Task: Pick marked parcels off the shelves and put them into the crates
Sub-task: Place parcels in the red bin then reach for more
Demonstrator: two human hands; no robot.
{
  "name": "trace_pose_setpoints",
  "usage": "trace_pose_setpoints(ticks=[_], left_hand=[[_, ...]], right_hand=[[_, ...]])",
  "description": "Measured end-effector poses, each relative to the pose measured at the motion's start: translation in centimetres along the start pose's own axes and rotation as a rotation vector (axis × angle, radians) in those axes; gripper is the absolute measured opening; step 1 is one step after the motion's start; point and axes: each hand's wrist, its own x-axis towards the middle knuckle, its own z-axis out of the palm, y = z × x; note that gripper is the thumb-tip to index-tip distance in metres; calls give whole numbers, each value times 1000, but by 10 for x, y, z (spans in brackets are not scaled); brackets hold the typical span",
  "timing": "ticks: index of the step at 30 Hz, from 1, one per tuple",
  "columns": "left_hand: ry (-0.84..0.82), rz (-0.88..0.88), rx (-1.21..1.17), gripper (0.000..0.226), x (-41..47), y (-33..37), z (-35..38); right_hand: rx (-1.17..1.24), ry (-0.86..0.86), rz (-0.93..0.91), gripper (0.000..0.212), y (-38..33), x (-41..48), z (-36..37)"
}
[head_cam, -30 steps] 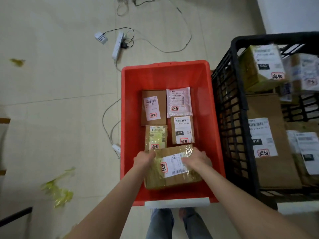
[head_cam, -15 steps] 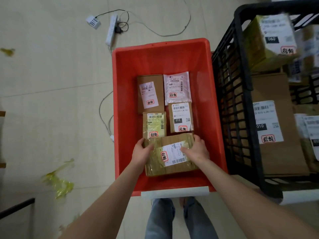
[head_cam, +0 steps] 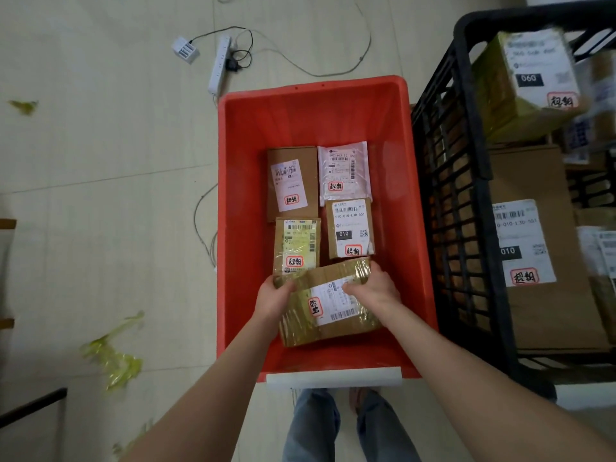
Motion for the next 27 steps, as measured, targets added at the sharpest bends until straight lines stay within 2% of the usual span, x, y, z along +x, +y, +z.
trace_pose_setpoints(ticks=[3,6,8,10,12,15,19,22,27], left_hand=[[35,10,163,48,1,-3,-1],[103,161,563,74,-5,-6,-3],[176,390,911,80,-10,-9,-5],[110,565,1229,84,-15,-14,1],[-11,560,1387,93,-16,-18,10],[-61,502,1370,100,-12,-26,18],[-65,623,1437,93,-10,-30,16],[-81,646,1451,87,-10,-27,22],[-73,620,1378,79,-4,-21,20]], right_hand=[[-21,-40,51,88,5,-8,7],[-74,-52,65,95,15,-13,11],[-236,9,-46,98,20,-18,11],[-447,104,-222,98,21,-22,11],[-603,170,-368,100,19,-21,10],[-690,196,-433,102,18,-14,8],[-737,134,-497,103,17,-8,9],[-730,-5,-446,91,13,-9,16],[-588,-21,-368,80,8,-6,12]])
